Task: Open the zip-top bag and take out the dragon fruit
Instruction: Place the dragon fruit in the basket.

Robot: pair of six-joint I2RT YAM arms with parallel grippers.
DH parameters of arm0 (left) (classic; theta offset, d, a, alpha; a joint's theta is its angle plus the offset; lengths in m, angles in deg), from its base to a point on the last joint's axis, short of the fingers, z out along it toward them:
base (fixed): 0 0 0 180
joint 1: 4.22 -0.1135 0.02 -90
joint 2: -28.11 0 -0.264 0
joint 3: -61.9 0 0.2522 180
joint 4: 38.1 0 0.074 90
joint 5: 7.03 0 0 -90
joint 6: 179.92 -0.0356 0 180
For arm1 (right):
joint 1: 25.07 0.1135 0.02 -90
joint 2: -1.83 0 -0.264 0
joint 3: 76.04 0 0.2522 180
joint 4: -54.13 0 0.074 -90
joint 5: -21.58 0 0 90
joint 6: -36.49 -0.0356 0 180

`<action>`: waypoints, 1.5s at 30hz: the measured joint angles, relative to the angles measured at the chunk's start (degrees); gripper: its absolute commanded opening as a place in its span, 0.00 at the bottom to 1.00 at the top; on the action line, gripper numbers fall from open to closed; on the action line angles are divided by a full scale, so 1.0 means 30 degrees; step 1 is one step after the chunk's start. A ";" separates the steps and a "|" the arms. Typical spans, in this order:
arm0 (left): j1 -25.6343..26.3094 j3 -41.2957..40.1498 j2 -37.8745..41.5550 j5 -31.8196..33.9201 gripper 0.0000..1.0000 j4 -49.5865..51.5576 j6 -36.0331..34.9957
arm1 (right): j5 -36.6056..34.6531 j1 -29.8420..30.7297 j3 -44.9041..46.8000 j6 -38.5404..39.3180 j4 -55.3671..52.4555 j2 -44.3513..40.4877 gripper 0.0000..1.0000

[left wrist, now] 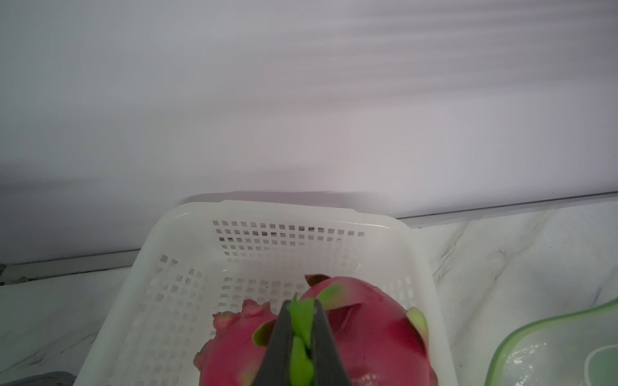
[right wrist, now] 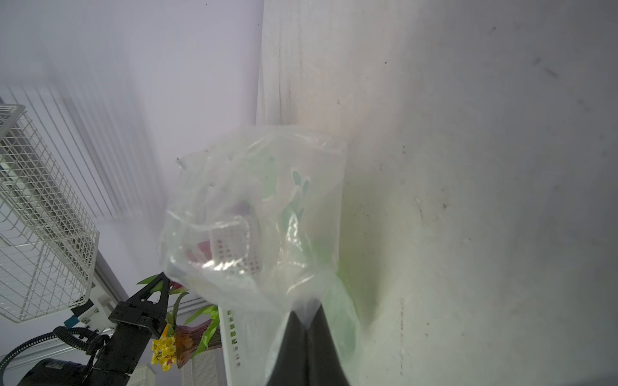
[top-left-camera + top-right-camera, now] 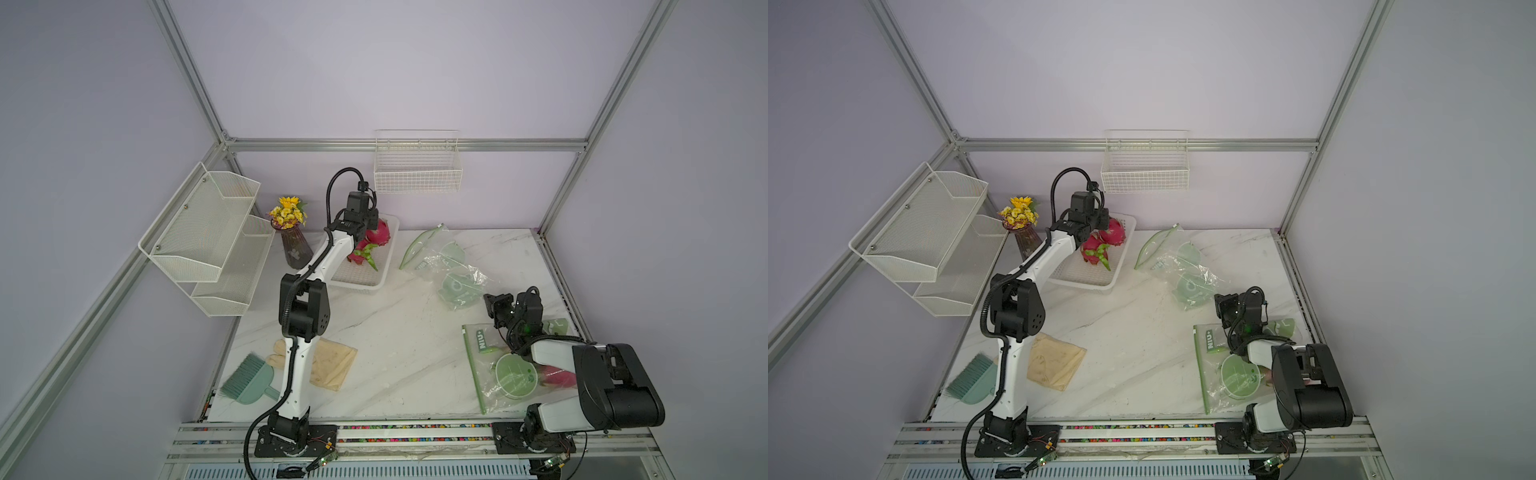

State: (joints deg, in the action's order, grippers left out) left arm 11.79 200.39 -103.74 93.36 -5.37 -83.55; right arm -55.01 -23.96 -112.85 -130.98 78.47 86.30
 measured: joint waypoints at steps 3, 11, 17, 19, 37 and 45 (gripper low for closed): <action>0.0000 0.0087 -0.0124 -0.0226 0.18 -0.0131 0.0000 | 0.0255 0.0073 -0.0321 -0.0532 0.1107 0.1268 0.00; 0.0000 0.0481 -0.0306 -0.0743 0.24 -0.0160 0.0000 | 0.1224 0.2106 -0.3111 -0.0809 0.3177 0.5231 0.00; 0.0000 0.0503 -0.0306 -0.0903 0.38 -0.0087 0.0022 | 0.1428 0.3220 -0.3249 -0.1166 0.4386 0.6870 0.00; 0.0000 0.0503 -0.0306 -0.0984 0.41 -0.0036 0.0015 | 0.1421 0.3475 -0.3300 -0.1158 0.4444 0.7016 0.02; 0.0007 -0.2237 0.3927 -0.1829 0.58 0.0306 0.1362 | 0.1807 0.5690 -0.4473 0.0889 0.1537 0.5668 0.62; 0.0758 -0.6091 0.8386 -0.1690 0.59 0.0255 0.1698 | 0.1151 0.5690 -0.4823 0.3628 -0.2616 0.2637 0.62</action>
State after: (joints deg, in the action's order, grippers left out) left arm 14.06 182.12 -78.59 88.29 -4.61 -78.45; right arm -51.56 -6.89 -127.32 -120.09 70.63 94.21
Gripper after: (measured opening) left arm 0.593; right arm 0.628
